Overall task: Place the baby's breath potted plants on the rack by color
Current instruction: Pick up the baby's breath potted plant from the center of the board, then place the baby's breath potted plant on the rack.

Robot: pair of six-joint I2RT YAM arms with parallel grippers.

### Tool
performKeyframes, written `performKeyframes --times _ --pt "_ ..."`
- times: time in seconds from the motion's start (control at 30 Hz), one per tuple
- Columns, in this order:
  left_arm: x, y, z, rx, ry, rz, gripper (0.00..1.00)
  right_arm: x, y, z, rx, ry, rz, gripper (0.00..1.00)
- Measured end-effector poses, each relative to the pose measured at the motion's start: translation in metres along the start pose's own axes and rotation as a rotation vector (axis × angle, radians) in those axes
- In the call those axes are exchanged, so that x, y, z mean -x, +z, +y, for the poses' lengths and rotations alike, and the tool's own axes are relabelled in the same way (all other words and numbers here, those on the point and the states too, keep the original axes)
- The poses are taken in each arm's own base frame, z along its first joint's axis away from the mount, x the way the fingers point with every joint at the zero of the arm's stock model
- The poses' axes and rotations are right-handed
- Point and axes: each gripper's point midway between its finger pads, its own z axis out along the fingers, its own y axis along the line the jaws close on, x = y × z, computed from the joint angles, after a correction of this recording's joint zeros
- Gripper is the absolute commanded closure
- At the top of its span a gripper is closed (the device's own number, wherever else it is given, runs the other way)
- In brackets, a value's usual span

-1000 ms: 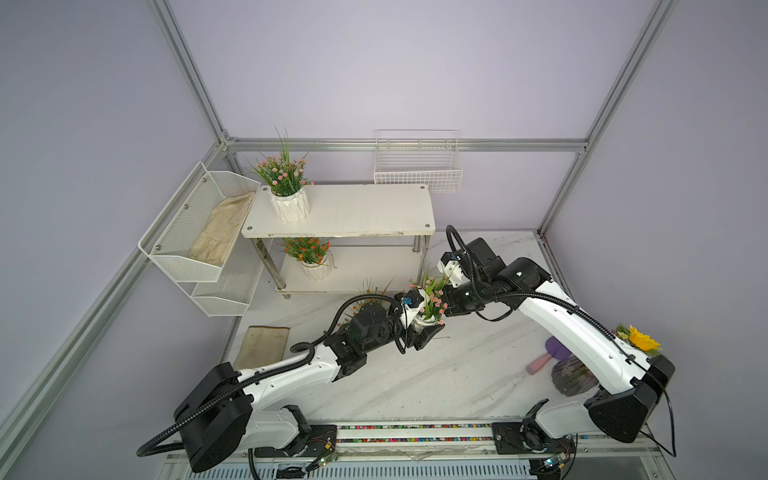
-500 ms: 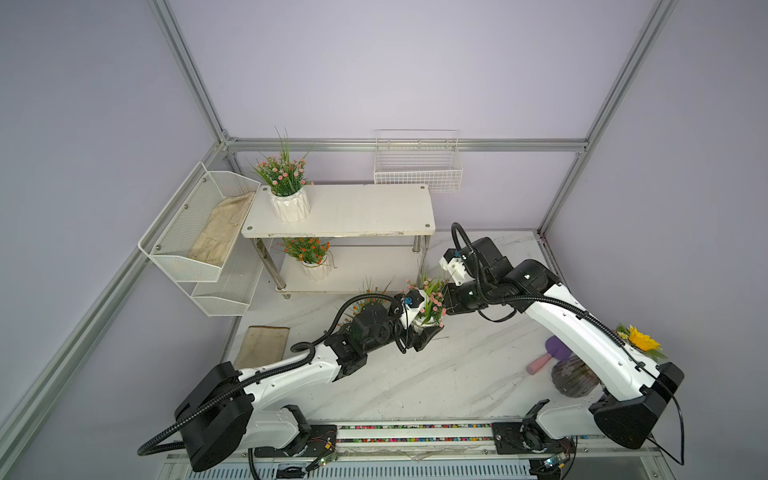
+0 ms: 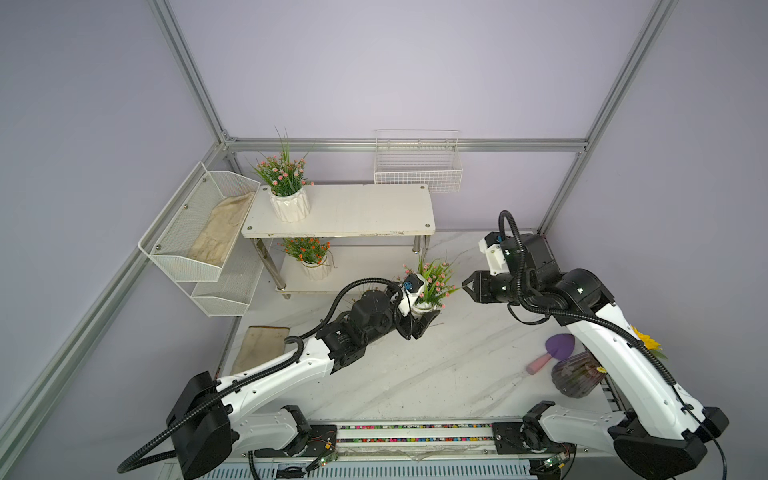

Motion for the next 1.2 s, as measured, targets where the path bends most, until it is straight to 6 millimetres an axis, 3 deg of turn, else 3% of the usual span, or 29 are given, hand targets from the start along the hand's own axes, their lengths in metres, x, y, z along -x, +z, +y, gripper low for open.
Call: performKeyframes --times 0.23,0.37,0.5,0.63,0.93,1.1,1.2 --pt "0.079 -0.016 0.034 0.127 0.013 -0.108 0.8 -0.004 -0.011 -0.015 -0.043 0.015 -0.038 0.64" --pt "0.114 -0.019 0.06 0.195 0.005 -0.162 0.8 -0.016 -0.001 -0.021 -0.061 0.02 -0.001 0.64" --pt "0.136 -0.017 0.085 0.251 -0.002 -0.199 0.8 -0.029 0.009 -0.026 -0.076 0.025 0.039 0.64" --pt "0.147 -0.006 0.117 0.312 -0.011 -0.214 0.79 -0.035 0.011 -0.027 -0.07 0.031 0.056 0.64" --pt "0.144 0.029 0.195 0.431 -0.06 -0.227 0.8 -0.05 0.018 -0.029 -0.057 0.051 0.091 0.65" --pt "0.146 0.037 0.225 0.469 -0.088 -0.238 0.8 -0.052 0.02 -0.03 -0.054 0.055 0.096 0.65" --pt "0.144 0.039 0.237 0.487 -0.108 -0.239 0.74 -0.053 0.021 -0.03 -0.055 0.056 0.097 0.64"
